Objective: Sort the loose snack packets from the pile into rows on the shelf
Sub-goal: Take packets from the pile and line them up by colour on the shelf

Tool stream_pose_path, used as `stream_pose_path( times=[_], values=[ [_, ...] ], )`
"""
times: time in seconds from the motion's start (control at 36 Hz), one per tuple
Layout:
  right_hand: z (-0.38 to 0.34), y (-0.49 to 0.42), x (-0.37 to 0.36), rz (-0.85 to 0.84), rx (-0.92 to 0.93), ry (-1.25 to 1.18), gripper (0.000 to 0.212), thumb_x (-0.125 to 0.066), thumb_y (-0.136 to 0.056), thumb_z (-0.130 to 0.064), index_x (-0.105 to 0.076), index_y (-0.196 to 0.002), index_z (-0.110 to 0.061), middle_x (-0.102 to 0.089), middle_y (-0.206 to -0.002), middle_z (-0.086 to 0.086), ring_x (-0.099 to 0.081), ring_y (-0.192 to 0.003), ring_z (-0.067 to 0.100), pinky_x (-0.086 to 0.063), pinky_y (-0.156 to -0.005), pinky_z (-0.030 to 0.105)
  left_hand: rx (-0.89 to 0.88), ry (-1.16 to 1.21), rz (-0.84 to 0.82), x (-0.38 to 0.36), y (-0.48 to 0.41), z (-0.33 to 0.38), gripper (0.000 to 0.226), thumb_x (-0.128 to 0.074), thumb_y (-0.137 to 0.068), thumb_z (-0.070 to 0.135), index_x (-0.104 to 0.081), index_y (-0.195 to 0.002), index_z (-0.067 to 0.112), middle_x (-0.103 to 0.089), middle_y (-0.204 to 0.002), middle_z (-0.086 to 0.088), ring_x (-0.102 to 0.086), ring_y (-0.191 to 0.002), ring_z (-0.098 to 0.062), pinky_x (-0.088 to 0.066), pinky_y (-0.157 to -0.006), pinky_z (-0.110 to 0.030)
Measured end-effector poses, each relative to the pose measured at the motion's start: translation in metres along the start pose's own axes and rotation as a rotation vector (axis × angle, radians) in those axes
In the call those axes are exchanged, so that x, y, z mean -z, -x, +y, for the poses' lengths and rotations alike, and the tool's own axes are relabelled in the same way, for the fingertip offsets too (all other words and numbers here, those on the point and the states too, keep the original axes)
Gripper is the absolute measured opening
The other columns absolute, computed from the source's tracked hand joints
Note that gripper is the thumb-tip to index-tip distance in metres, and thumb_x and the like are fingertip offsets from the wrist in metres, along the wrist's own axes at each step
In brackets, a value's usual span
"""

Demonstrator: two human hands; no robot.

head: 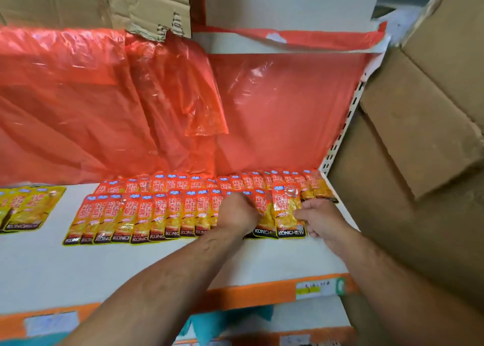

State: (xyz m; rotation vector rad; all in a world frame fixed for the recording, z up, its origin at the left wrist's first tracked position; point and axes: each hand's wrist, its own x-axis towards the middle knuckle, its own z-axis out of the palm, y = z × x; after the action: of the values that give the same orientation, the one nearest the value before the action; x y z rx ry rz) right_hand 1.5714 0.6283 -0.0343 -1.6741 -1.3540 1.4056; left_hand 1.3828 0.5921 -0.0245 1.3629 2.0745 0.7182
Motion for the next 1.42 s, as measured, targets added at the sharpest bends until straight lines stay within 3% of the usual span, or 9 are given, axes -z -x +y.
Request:
stream_pose_path(
  times=[0.28, 0.39, 0.53, 0.67, 0.81, 0.94, 1.11, 1.19, 1.42],
  values=[
    [0.002, -0.015, 0.001, -0.077, -0.028, 0.005, 0.017, -0.071, -0.084, -0.006, -0.055, -0.089, -0.01, -0.036, -0.062, 0.005, -0.031, -0.049, 0.017, -0.027, -0.044, 0.023, -0.036, -0.116, 0.066, -0.01, -0.002, -0.002, 0.019, -0.061, -0.074, 0.018, -0.065, -0.062, 0.004, -0.062, -0.057, -0.005, -0.063, -0.061, -0.025, -0.043, -0.053, -0.027],
    [0.002, -0.016, 0.003, -0.08, -0.033, -0.012, 0.02, -0.068, -0.084, -0.003, -0.052, -0.093, -0.011, -0.037, -0.072, 0.007, -0.03, -0.051, 0.017, -0.024, -0.044, 0.023, -0.022, -0.147, 0.049, -0.011, -0.002, -0.002, 0.019, -0.059, -0.077, 0.019, -0.062, -0.064, 0.006, -0.056, -0.056, -0.003, -0.059, -0.061, -0.025, -0.038, -0.053, -0.026],
    [-0.001, -0.016, 0.004, -0.079, -0.062, -0.022, 0.021, -0.068, -0.084, -0.002, -0.054, -0.095, 0.009, -0.036, -0.073, 0.007, -0.03, -0.051, 0.016, -0.024, -0.044, 0.024, -0.015, -0.185, 0.039, -0.011, -0.003, 0.001, 0.013, -0.058, -0.08, 0.015, -0.056, -0.069, 0.011, -0.065, -0.075, -0.009, -0.055, -0.067, -0.026, -0.04, -0.059, -0.028],
    [-0.004, -0.013, 0.002, -0.078, -0.062, -0.027, 0.019, -0.068, -0.085, -0.002, -0.053, -0.093, -0.01, -0.036, -0.071, 0.006, -0.031, -0.051, 0.016, -0.023, -0.045, 0.024, -0.028, -0.184, 0.041, -0.011, -0.002, 0.002, 0.008, -0.056, -0.079, 0.012, -0.054, -0.072, 0.011, -0.069, -0.087, -0.014, -0.059, -0.073, -0.029, -0.041, -0.06, -0.028],
    [-0.008, -0.011, -0.002, -0.07, -0.066, -0.018, 0.015, -0.07, -0.085, -0.003, -0.056, -0.087, -0.007, -0.04, -0.072, 0.007, -0.033, -0.05, 0.015, -0.025, -0.044, 0.023, -0.028, -0.19, 0.011, -0.008, -0.001, 0.005, 0.005, -0.055, -0.08, 0.012, -0.055, -0.075, 0.011, -0.068, -0.089, -0.012, -0.061, -0.077, -0.03, -0.048, -0.064, -0.03],
    [-0.013, -0.014, -0.006, -0.056, -0.066, 0.016, 0.011, -0.07, -0.087, -0.006, -0.059, -0.089, -0.007, -0.037, -0.062, 0.005, -0.031, -0.047, 0.015, -0.024, -0.039, 0.021, -0.108, -0.171, 0.022, -0.004, 0.004, 0.0, 0.015, -0.054, -0.084, 0.018, -0.05, -0.07, 0.015, -0.062, -0.076, -0.007, -0.052, -0.064, -0.024, -0.037, -0.057, -0.028],
    [-0.015, -0.02, -0.013, 0.036, -0.039, 0.158, 0.03, -0.067, -0.082, -0.004, -0.044, -0.065, -0.014, -0.029, -0.052, 0.004, -0.026, -0.043, 0.017, -0.02, -0.044, 0.023, -0.2, -0.271, 0.122, 0.004, 0.01, -0.011, 0.013, -0.052, -0.087, 0.028, -0.052, -0.086, 0.015, -0.064, -0.088, -0.006, -0.059, -0.078, -0.03, -0.038, -0.061, -0.032],
    [-0.018, -0.018, -0.019, 0.145, 0.015, 0.316, 0.038, -0.063, -0.075, -0.004, -0.036, -0.051, -0.015, -0.034, -0.042, 0.001, -0.035, -0.038, 0.02, -0.024, -0.045, 0.02, -0.258, -0.321, 0.178, 0.007, 0.01, -0.015, 0.018, -0.051, -0.089, 0.033, -0.054, -0.09, 0.015, -0.063, -0.089, -0.007, -0.061, -0.078, -0.031, -0.04, -0.06, -0.032],
    [-0.019, -0.011, -0.025, 0.232, 0.133, 0.587, 0.043, -0.065, -0.079, -0.013, -0.033, -0.05, -0.013, -0.033, -0.048, 0.002, -0.033, -0.043, 0.02, -0.018, -0.044, 0.023, -0.263, -0.374, 0.187, 0.012, 0.012, -0.02, 0.017, -0.05, -0.09, 0.031, -0.056, -0.096, 0.016, -0.06, -0.09, -0.004, -0.056, -0.076, -0.027, -0.036, -0.059, -0.031]
  ],
)
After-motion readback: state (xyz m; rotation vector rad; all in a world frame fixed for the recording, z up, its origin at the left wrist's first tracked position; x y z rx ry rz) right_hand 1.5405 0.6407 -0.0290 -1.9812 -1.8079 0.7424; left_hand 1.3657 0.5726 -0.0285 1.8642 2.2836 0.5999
